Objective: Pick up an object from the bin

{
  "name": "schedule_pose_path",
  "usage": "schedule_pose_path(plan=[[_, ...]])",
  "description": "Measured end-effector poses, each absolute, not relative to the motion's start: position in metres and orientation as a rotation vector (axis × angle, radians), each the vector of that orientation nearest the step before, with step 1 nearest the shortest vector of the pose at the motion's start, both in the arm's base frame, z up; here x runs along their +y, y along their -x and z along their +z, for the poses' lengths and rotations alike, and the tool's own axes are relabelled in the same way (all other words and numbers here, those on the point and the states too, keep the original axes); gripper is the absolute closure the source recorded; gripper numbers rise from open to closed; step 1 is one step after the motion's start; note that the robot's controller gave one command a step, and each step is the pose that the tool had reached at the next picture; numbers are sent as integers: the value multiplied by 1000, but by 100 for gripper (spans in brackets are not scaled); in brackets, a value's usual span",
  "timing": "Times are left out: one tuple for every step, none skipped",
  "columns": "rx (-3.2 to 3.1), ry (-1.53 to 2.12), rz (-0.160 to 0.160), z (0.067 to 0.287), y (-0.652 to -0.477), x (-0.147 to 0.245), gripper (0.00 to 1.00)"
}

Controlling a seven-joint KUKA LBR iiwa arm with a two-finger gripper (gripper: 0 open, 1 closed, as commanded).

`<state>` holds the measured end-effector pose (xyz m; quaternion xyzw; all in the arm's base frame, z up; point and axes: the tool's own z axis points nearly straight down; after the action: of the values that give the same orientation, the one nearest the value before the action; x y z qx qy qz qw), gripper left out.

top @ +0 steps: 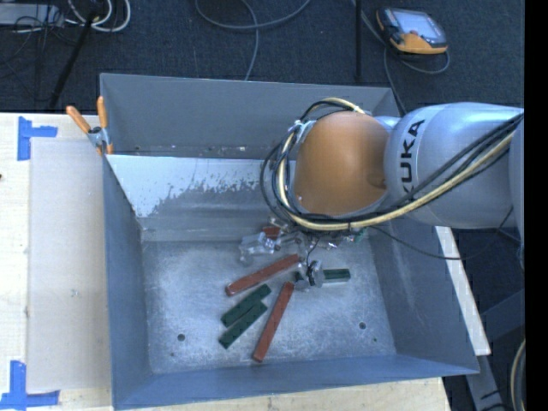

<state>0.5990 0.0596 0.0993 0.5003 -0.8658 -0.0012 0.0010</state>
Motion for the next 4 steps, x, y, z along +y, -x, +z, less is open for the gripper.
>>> schedule_pose_path(plan=[[-2773,-1472,0,70,-593,53,0],[-2779,-1464,-1,71,-594,52,0],[-2788,-1465,2,74,-597,53,100],[-2792,-1456,3,147,-599,54,100]])
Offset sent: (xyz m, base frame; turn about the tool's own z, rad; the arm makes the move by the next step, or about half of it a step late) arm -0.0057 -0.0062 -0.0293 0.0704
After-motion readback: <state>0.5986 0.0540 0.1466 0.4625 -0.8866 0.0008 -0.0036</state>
